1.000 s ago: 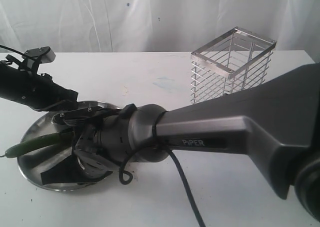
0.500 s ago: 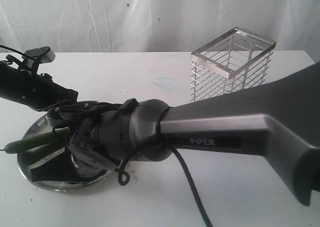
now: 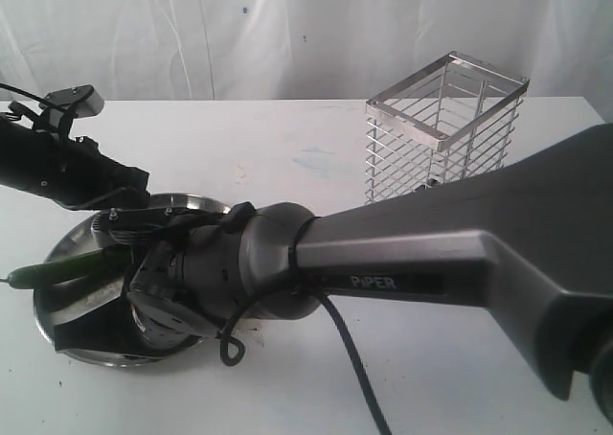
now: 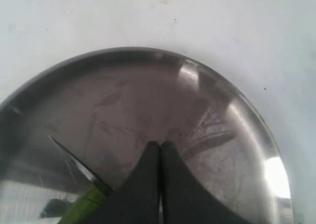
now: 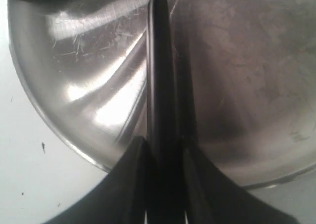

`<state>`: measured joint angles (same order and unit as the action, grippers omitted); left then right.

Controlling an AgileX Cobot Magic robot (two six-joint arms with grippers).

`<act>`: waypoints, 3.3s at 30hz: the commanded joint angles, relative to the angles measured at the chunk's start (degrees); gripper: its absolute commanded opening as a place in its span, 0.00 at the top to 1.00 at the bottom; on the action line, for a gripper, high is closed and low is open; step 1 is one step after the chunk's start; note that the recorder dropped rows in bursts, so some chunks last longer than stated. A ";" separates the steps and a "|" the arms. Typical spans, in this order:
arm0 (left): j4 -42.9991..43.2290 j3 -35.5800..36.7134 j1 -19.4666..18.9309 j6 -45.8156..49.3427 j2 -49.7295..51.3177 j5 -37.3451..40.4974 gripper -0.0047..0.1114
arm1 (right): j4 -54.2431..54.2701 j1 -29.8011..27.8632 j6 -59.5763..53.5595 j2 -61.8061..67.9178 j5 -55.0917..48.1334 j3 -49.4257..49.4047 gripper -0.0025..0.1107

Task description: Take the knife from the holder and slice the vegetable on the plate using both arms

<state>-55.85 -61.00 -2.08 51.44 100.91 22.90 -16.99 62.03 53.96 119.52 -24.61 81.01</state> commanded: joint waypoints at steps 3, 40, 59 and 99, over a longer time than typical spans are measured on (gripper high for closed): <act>-1.08 0.29 0.13 -0.52 -1.61 0.50 0.94 | -0.41 0.00 0.41 -0.16 0.96 0.41 0.98; -1.08 0.29 0.13 -0.64 -1.63 0.85 0.94 | -4.52 -0.26 0.21 0.18 -1.02 0.41 0.98; -1.08 0.29 0.13 -0.64 -1.63 0.74 0.94 | -3.98 -0.13 0.21 -0.14 -0.57 0.41 0.98; 7.89 4.48 0.01 -6.74 0.52 -4.64 0.94 | -2.95 1.37 -0.18 -0.04 -1.00 0.41 0.98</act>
<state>-48.15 -57.16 -1.98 45.42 100.45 17.53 -20.08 63.32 54.40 119.73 -25.71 81.01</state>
